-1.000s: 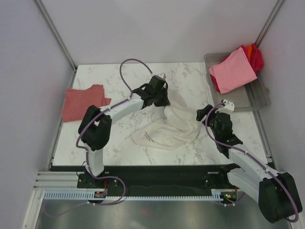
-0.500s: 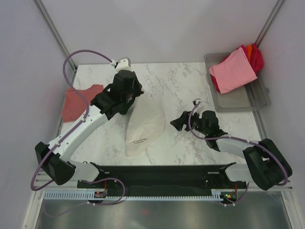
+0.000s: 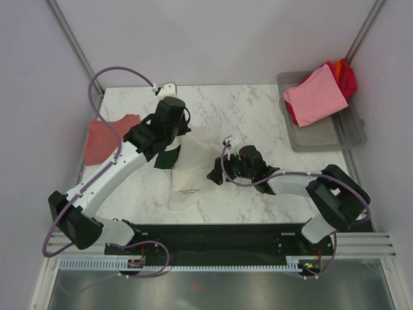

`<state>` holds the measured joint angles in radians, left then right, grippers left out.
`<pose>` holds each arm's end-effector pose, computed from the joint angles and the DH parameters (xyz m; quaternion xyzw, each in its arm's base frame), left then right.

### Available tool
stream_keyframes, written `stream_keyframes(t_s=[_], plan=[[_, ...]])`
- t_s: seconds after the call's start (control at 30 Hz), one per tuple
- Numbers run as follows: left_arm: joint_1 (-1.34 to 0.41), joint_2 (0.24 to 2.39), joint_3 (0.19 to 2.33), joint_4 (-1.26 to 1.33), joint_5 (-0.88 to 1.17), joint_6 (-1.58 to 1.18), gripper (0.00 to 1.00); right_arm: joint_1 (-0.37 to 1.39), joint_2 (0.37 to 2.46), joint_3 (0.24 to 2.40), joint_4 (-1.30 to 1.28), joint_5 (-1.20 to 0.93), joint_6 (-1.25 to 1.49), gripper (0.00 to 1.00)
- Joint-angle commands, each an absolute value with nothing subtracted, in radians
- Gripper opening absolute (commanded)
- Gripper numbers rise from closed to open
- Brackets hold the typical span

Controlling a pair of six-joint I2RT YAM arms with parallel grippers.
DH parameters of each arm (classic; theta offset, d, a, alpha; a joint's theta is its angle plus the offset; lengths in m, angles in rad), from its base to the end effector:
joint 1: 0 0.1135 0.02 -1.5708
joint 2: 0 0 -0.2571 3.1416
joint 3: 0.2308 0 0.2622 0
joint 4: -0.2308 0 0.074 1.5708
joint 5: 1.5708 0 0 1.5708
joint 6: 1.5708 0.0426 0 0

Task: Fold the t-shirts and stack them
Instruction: Flatten the tshirt out

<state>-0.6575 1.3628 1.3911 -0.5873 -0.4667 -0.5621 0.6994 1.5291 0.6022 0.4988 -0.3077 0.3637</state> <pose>0.2613 -0.1776 0.3728 -0.0713 0.8554 -0.1042 0.5023 0.2325 0.2125 0.1547 -0.2206 0.8057 0.3820 0.3953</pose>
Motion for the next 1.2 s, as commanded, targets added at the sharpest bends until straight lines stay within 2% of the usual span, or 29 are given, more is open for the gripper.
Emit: stream_keyframes(t_s=[0.0,0.13,0.2,0.27,0.3,0.33,0.37,0.6,0.8,0.93,1.1,1.17], plan=[[-0.653,1.315,1.450,-0.569,-0.511,-0.515,0.02,0.707,1.629,0.704,0.379,-0.199,0.327,0.79],[-0.649,1.307,1.448,-0.574,-0.518,-0.512,0.02,0.722,1.716,0.748,0.351,-0.180,0.327,0.69],[-0.644,1.305,1.445,-0.575,-0.520,-0.506,0.03,0.738,1.732,0.779,0.309,-0.146,0.316,0.55],[-0.637,1.308,1.440,-0.578,-0.522,-0.500,0.03,0.742,1.743,0.791,0.292,-0.137,0.311,0.37],[-0.626,1.310,1.436,-0.581,-0.525,-0.499,0.03,0.744,1.740,0.792,0.287,-0.129,0.311,0.13],[-0.620,1.309,1.425,-0.587,-0.520,-0.505,0.03,0.742,1.726,0.790,0.285,-0.111,0.311,0.03],[-0.614,1.304,1.417,-0.592,-0.519,-0.508,0.03,0.742,1.714,0.782,0.279,-0.100,0.310,0.00],[-0.574,1.195,1.321,-0.610,-0.526,-0.525,0.02,0.738,1.448,0.713,0.185,0.090,0.296,0.00],[-0.575,1.005,1.237,-0.684,-0.532,-0.554,0.02,0.742,1.105,0.709,-0.048,0.016,0.339,0.00],[-0.575,0.803,1.183,-0.727,-0.499,-0.581,0.02,0.742,0.889,0.745,-0.190,-0.054,0.348,0.00],[-0.575,0.724,1.195,-0.755,-0.434,-0.623,0.02,0.744,0.804,0.868,-0.351,-0.006,0.336,0.00],[-0.575,0.767,1.189,-0.736,-0.448,-0.629,0.02,0.744,0.825,0.912,-0.373,0.157,0.328,0.00]])
